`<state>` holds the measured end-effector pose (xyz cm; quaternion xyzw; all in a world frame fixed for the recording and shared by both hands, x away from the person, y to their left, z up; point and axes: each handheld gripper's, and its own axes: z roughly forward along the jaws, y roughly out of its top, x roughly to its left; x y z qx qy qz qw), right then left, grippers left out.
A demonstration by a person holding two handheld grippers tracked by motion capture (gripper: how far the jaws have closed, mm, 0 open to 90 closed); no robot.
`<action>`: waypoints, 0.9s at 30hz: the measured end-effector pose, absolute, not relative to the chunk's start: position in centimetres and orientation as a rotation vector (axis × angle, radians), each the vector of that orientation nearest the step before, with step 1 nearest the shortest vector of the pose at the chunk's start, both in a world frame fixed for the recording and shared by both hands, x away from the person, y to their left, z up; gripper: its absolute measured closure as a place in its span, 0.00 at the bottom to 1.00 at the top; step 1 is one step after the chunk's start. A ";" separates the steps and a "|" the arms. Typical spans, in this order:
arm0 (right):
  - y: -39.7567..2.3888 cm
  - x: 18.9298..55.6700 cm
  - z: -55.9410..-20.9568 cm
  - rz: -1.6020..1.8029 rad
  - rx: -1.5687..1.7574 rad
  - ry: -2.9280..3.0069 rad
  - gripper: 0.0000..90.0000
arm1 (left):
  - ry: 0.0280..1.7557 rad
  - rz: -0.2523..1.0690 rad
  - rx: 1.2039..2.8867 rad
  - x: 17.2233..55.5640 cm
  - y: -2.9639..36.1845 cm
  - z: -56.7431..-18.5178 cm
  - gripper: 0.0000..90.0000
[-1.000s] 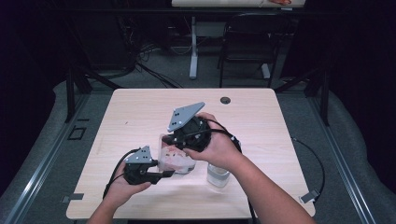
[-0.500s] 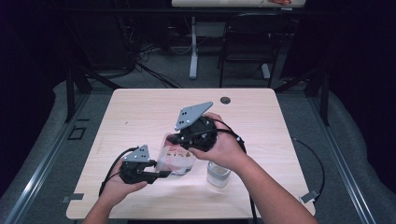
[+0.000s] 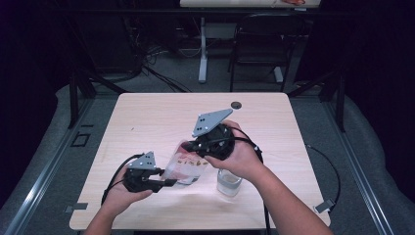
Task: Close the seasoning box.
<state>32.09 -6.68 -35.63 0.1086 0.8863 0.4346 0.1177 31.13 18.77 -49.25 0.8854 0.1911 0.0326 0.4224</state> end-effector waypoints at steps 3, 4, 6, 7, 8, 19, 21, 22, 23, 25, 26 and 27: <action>-7.0 32.0 -35.6 1.277 0.321 2.589 1.00 | 0.478 0.080 2.212 31.1 18.9 -49.0 0.71; -7.1 32.0 -35.6 1.282 0.326 2.585 1.00 | 0.476 0.079 2.212 31.1 19.0 -49.0 0.71; -7.3 32.0 -35.6 1.283 0.335 2.585 1.00 | 0.479 0.070 2.208 31.1 19.1 -48.9 0.71; -7.4 32.0 -35.7 1.284 0.337 2.583 1.00 | 0.480 0.068 2.209 31.1 19.1 -48.9 0.71; -7.5 32.0 -35.8 1.289 0.342 2.580 1.00 | 0.481 0.070 2.211 31.0 19.1 -48.8 0.71; -8.4 32.0 -36.4 1.308 0.372 2.575 1.00 | 0.476 0.059 2.227 31.0 19.2 -48.6 0.72; -8.5 32.0 -36.5 1.312 0.380 2.575 1.00 | 0.478 0.065 2.226 31.0 19.3 -48.6 0.72; -8.6 32.0 -36.6 1.311 0.382 2.576 1.00 | 0.480 0.067 2.226 31.0 19.3 -48.6 0.72; -8.7 32.0 -36.6 1.308 0.387 2.577 1.00 | 0.479 0.062 2.228 31.0 19.3 -48.6 0.72; -8.8 32.0 -36.8 1.309 0.392 2.574 1.00 | 0.477 0.059 2.230 31.0 19.3 -48.6 0.72; -8.9 32.0 -36.8 1.313 0.393 2.575 1.00 | 0.477 0.058 2.232 31.0 19.3 -48.6 0.72; -8.9 32.0 -36.9 1.309 0.395 2.574 1.00 | 0.477 0.057 2.233 31.0 19.4 -48.6 0.72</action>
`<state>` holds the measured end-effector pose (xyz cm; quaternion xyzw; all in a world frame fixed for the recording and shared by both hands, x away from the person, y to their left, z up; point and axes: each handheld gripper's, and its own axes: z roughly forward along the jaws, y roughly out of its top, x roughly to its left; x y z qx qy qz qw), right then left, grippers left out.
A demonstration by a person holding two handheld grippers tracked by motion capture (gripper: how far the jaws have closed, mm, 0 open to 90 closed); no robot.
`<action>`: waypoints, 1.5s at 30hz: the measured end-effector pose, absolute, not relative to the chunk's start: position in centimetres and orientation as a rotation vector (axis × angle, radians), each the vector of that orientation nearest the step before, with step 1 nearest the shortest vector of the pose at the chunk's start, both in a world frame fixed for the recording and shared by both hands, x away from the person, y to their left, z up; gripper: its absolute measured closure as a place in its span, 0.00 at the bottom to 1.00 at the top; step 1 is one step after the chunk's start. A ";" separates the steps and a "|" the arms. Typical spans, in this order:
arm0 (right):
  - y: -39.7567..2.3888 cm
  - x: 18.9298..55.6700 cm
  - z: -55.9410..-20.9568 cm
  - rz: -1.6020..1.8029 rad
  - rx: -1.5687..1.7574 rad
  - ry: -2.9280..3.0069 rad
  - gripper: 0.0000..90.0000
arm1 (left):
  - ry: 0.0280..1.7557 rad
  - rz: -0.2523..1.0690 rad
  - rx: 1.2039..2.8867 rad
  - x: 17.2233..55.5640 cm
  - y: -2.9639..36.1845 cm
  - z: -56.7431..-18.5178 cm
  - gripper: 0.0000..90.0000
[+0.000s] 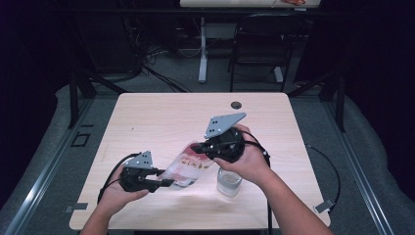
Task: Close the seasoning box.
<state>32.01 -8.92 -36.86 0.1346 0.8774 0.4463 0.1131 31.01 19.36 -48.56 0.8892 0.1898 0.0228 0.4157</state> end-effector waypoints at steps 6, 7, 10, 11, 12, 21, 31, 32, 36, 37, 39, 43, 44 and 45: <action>-9.1 32.0 -37.1 1.315 0.405 2.570 1.00 | 0.477 0.054 2.236 31.0 19.4 -48.5 0.72; -9.2 32.0 -37.2 1.313 0.408 2.571 1.00 | 0.477 0.053 2.236 31.0 19.4 -48.5 0.72; -9.3 31.9 -37.3 1.312 0.416 2.560 1.00 | 0.481 0.053 2.232 31.0 19.5 -48.5 0.72; -9.3 31.9 -37.3 1.314 0.416 2.562 1.00 | 0.480 0.052 2.232 31.0 19.5 -48.4 0.73; -9.4 31.9 -37.3 1.312 0.414 2.562 1.00 | 0.479 0.052 2.233 31.0 19.5 -48.4 0.73; -9.7 31.8 -37.5 1.305 0.432 2.571 1.00 | 0.474 0.047 2.239 30.9 19.5 -48.3 0.73; -10.4 31.6 -38.2 1.320 0.461 2.565 1.00 | 0.466 0.028 2.247 30.8 19.7 -48.2 0.73; -10.5 31.6 -38.3 1.318 0.463 2.566 1.00 | 0.468 0.031 2.244 30.8 19.7 -48.2 0.73; -10.7 31.5 -38.8 1.315 0.478 2.561 1.00 | 0.472 0.028 2.257 30.8 19.8 -48.2 0.73; -10.8 31.5 -39.0 1.314 0.485 2.562 1.00 | 0.470 0.025 2.259 30.8 19.8 -48.2 0.73; -10.9 31.5 -39.4 1.316 0.497 2.563 1.00 | 0.470 0.022 2.261 30.8 19.9 -48.3 0.73; -11.2 31.5 -40.0 1.321 0.516 2.567 1.00 | 0.475 0.015 2.259 30.9 20.0 -48.5 0.74; -11.2 31.5 -40.1 1.321 0.519 2.569 1.00 | 0.474 0.011 2.263 31.0 20.1 -48.5 0.74; -11.3 31.5 -40.2 1.321 0.523 2.570 1.00 | 0.476 0.007 2.261 31.0 20.1 -48.6 0.74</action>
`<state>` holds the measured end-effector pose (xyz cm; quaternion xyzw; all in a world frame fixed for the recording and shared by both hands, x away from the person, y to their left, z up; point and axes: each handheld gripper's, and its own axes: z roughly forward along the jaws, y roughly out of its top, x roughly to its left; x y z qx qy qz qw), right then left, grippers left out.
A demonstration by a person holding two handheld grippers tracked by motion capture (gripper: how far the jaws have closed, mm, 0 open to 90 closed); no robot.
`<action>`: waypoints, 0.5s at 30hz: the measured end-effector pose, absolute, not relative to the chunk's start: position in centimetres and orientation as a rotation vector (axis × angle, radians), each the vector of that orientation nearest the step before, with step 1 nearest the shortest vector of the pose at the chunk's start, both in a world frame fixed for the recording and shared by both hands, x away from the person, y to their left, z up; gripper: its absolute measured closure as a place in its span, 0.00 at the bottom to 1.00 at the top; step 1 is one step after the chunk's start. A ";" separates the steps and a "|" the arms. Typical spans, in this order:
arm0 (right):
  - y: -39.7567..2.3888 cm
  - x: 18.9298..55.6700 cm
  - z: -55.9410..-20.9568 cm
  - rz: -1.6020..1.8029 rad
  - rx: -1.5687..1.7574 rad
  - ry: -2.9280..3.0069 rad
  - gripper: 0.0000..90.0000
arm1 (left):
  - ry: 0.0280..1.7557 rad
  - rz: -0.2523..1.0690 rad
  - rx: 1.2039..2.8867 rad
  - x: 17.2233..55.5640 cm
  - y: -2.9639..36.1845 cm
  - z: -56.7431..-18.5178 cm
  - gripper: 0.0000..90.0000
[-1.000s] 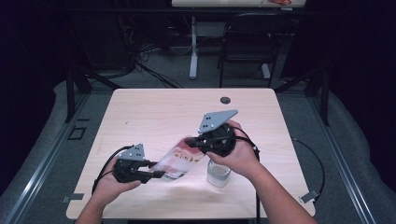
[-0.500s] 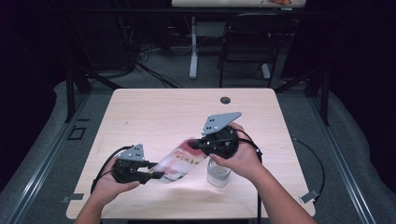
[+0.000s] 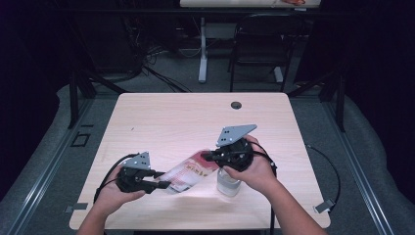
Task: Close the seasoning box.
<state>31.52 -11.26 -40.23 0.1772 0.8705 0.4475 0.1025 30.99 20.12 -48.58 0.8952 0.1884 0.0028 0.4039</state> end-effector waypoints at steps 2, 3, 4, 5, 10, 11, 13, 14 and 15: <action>-11.3 31.5 -40.5 1.325 0.530 2.570 1.00 | 0.485 0.012 2.258 31.0 20.2 -48.7 0.74; -11.3 31.5 -40.7 1.332 0.531 2.571 1.00 | 0.483 0.007 2.257 31.0 20.3 -48.7 0.74; -11.4 31.5 -40.8 1.337 0.539 2.570 1.00 | 0.482 0.009 2.257 31.1 20.3 -48.7 0.75; -11.4 31.5 -40.8 1.337 0.538 2.569 1.00 | 0.486 0.009 2.258 31.1 20.4 -48.6 0.75; -11.4 31.4 -41.1 1.350 0.548 2.566 1.00 | 0.491 0.008 2.256 31.1 20.7 -48.6 0.75; -11.4 31.4 -41.1 1.349 0.547 2.565 1.00 | 0.490 0.008 2.256 31.1 20.7 -48.5 0.75; -11.4 31.4 -41.2 1.357 0.551 2.561 1.00 | 0.491 0.011 2.255 31.1 20.9 -48.4 0.75; -11.4 31.4 -41.3 1.358 0.554 2.560 1.00 | 0.491 0.011 2.258 31.1 20.9 -48.4 0.75; -11.4 31.4 -41.4 1.359 0.557 2.560 1.00 | 0.492 0.009 2.259 31.1 21.0 -48.3 0.76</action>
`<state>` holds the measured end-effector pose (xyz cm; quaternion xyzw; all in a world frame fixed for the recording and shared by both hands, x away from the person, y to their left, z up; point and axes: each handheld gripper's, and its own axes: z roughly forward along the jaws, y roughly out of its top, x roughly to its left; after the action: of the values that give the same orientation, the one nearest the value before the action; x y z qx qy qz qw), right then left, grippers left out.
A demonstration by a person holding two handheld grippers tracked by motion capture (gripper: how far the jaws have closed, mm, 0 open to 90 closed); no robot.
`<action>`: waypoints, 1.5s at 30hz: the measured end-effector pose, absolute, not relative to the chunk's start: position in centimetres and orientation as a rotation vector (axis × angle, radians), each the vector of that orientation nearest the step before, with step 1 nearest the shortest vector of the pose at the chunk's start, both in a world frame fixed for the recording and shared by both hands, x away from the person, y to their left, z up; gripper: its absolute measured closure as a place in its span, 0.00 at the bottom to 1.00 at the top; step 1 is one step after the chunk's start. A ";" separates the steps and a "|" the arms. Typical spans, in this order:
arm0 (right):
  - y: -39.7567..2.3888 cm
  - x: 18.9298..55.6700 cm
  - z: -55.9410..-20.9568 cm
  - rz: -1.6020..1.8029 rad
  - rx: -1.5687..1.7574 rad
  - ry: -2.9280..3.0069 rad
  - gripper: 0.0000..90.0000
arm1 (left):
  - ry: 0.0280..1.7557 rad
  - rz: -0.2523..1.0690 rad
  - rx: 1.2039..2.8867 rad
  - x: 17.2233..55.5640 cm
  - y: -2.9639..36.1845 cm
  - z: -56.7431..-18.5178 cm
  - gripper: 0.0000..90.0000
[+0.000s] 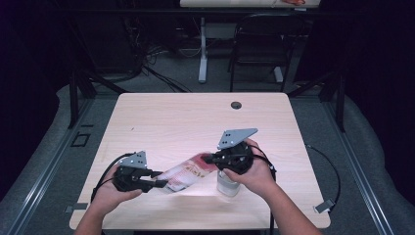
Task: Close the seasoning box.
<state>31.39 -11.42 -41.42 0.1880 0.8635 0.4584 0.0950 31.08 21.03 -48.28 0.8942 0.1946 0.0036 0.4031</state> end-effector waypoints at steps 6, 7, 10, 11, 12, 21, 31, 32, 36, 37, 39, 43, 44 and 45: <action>-11.5 31.4 -42.0 1.385 0.571 2.561 1.00 | 0.495 -0.007 2.264 31.0 21.6 -47.7 0.76; -11.5 31.4 -42.1 1.390 0.575 2.558 1.00 | 0.497 -0.007 2.261 31.0 21.7 -47.7 0.76; -11.6 31.4 -42.3 1.400 0.578 2.553 0.99 | 0.501 0.000 2.263 31.0 21.7 -47.5 0.76; -11.6 31.4 -42.3 1.402 0.581 2.553 0.99 | 0.502 0.001 2.267 31.0 21.7 -47.4 0.76; -11.6 31.4 -42.4 1.402 0.582 2.555 1.00 | 0.500 0.002 2.273 31.1 21.7 -47.4 0.76; -11.9 31.6 -42.7 1.435 0.594 2.538 0.99 | 0.504 -0.002 2.279 31.5 21.6 -47.0 0.77; -12.3 31.7 -43.0 1.480 0.635 2.496 0.99 | 0.505 -0.011 2.301 32.0 21.4 -46.2 0.77; -12.4 31.7 -43.0 1.488 0.637 2.493 0.99 | 0.506 -0.013 2.298 32.0 21.3 -46.1 0.77; -12.7 31.7 -43.1 1.509 0.650 2.479 0.99 | 0.506 -0.007 2.312 32.2 21.1 -45.6 0.77; -12.8 31.7 -43.2 1.515 0.654 2.477 0.99 | 0.506 -0.007 2.308 32.2 21.1 -45.5 0.77; -12.9 31.7 -43.3 1.532 0.666 2.470 0.99 | 0.506 0.001 2.316 32.2 21.0 -45.2 0.77; -13.3 31.6 -43.4 1.547 0.675 2.457 0.99 | 0.503 0.008 2.327 32.2 20.8 -44.8 0.77; -13.3 31.5 -43.4 1.547 0.674 2.456 0.99 | 0.502 0.007 2.331 32.2 20.8 -44.6 0.77; -13.4 31.5 -43.4 1.550 0.673 2.452 0.99 | 0.503 0.011 2.330 32.2 20.7 -44.5 0.77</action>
<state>31.52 -13.36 -43.39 0.2253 0.8206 0.5187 0.0820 32.24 20.73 -44.53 0.9081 0.1962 0.0044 0.3699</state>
